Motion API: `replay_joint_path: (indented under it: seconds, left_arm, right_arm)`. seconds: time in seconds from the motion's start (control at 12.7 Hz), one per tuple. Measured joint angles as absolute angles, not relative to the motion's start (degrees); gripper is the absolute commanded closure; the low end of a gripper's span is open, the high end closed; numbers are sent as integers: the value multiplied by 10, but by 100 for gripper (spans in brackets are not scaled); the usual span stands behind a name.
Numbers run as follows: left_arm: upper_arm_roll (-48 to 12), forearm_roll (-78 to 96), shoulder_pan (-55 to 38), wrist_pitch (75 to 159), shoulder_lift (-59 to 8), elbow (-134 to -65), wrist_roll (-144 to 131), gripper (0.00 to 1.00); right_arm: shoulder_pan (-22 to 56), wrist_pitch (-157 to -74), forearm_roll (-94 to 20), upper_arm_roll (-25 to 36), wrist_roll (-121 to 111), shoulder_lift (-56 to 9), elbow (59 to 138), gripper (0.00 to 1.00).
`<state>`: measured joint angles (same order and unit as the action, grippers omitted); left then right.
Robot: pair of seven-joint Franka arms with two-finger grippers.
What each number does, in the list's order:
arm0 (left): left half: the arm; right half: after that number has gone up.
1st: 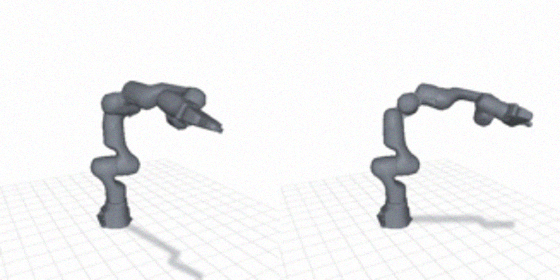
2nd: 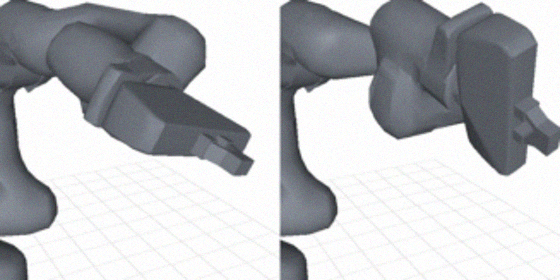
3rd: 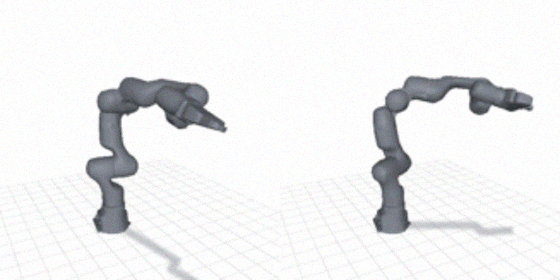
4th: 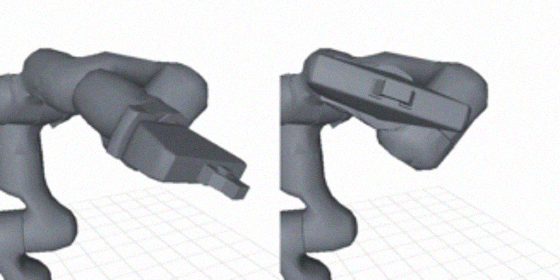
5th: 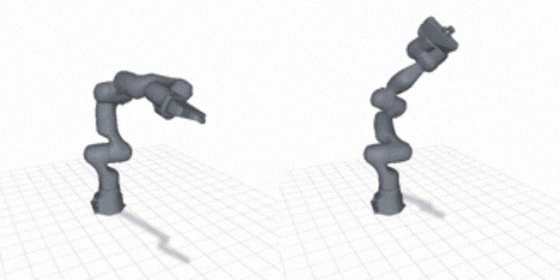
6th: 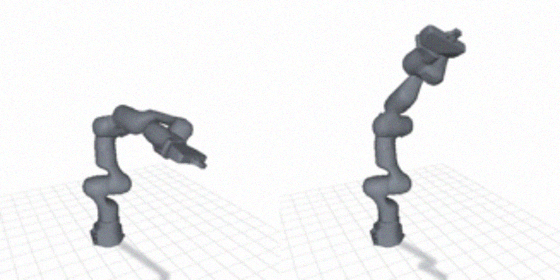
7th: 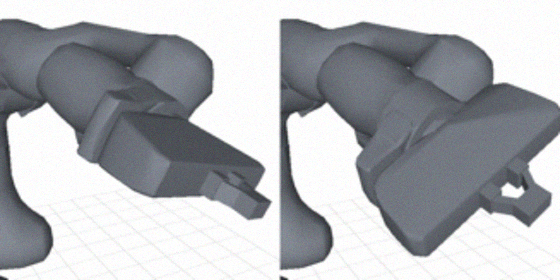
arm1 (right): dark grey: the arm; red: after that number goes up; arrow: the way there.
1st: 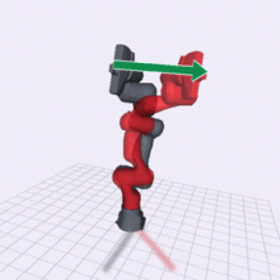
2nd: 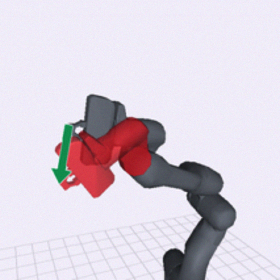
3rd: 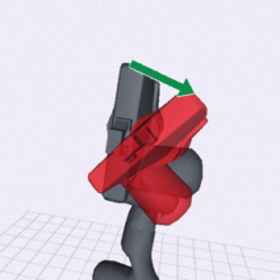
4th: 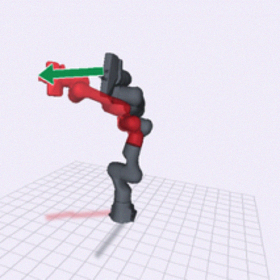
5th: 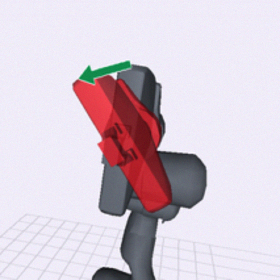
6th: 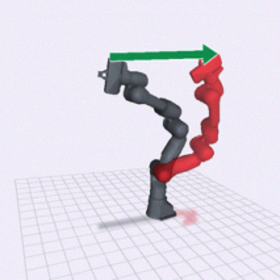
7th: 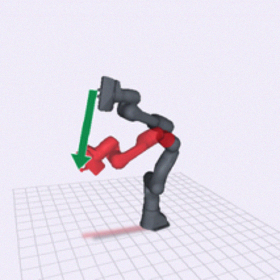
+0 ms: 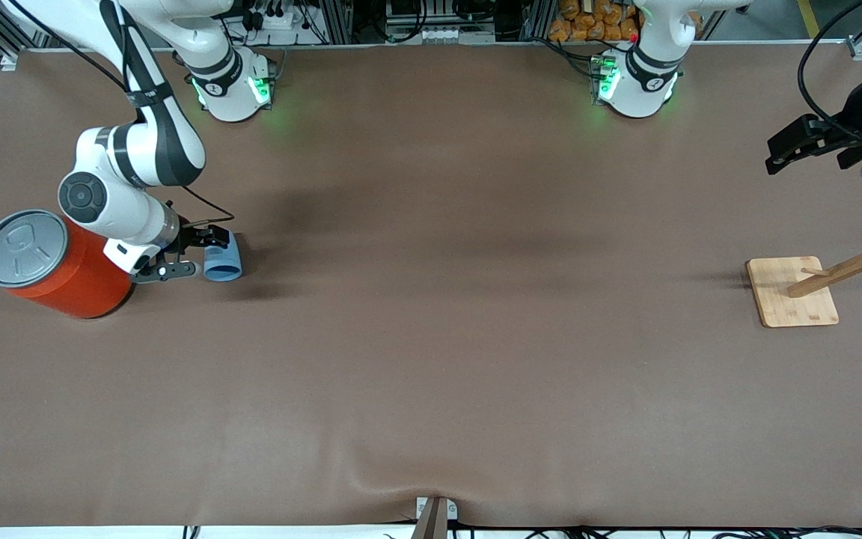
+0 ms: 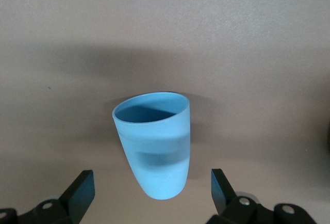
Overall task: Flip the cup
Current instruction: 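Reach the right gripper down and grasp the blue cup, then lift the blue cup with the right gripper toward the table middle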
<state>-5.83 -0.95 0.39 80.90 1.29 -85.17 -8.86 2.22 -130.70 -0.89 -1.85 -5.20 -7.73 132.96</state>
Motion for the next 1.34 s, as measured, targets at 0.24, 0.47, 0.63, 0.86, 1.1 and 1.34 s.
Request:
replay_joint_path:
  seconds: [0.24,0.47,0.63,0.86,1.1,1.34]
  left_arm:
    - [-58,-10,4,809,13,-850,-89,0]
    - [-58,-10,4,809,13,-848,-89,0]
    - [-58,-9,4,809,13,-848,-89,0]
    - [-59,-9,4,809,13,-847,-89,0]
    - [-58,-9,5,809,14,-845,-89,0]
    - [-56,-10,11,809,15,-844,-89,0]
  right_arm:
    - [22,-1352,-9,-18,-64,-81,1359,0]
    - [23,-1383,-9,-19,-76,-91,1377,0]
    - [23,-1418,-9,-19,-83,-111,1382,0]
    - [23,-1456,-9,-19,-91,-143,1386,88]
    - [23,-1458,-9,-19,-109,-140,1378,100]
    - [30,-1404,-9,-29,-119,-140,1311,100]
